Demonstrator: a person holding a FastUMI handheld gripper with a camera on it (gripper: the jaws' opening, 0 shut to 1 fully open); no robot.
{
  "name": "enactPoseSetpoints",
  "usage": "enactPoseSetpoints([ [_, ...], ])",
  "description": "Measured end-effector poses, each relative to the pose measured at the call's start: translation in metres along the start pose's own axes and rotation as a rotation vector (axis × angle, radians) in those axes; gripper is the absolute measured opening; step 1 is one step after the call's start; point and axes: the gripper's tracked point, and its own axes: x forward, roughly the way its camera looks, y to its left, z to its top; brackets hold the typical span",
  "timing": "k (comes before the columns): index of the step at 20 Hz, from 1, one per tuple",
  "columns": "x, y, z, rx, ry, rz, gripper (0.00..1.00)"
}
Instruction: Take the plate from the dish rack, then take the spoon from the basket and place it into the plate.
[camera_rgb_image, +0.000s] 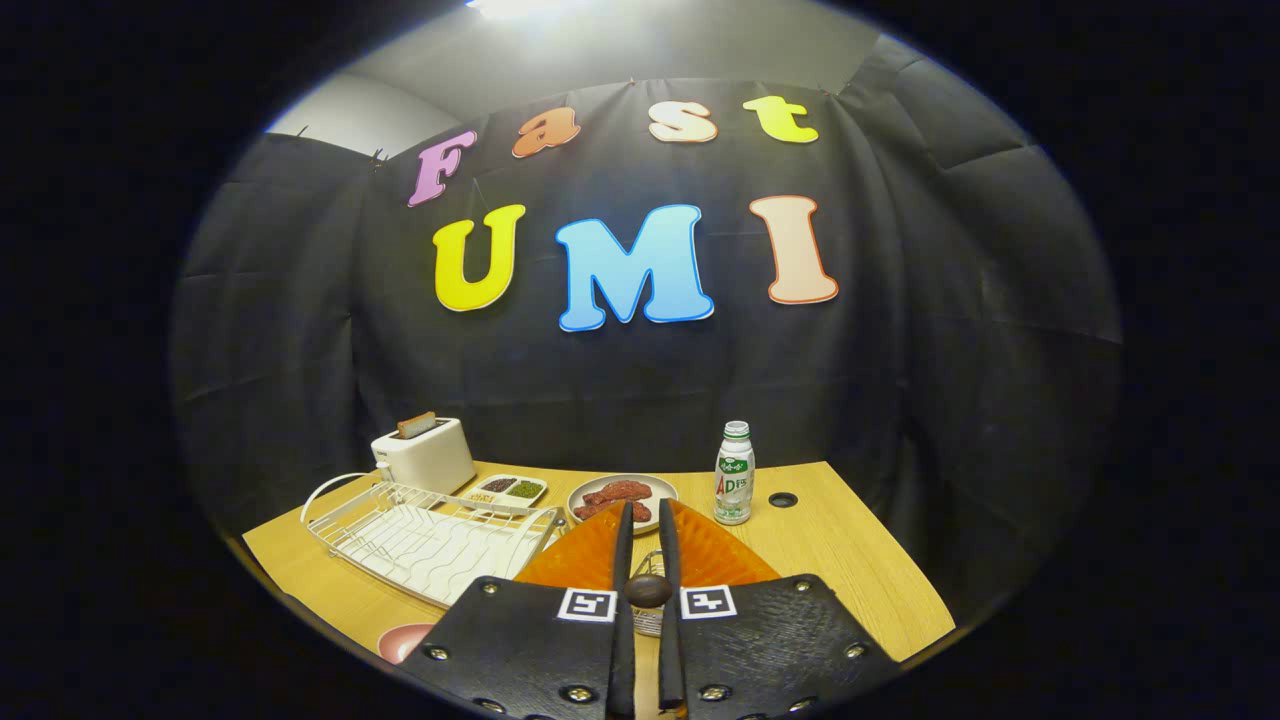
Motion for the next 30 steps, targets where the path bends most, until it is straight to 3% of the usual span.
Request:
enactPoseSetpoints([
  [11, -0.054, 0.097, -0.026, -0.077, 0.115, 0.181, 0.09],
  [30, -0.039, 0.215, -0.105, -0.16, 0.327, 0.452, 0.09],
])
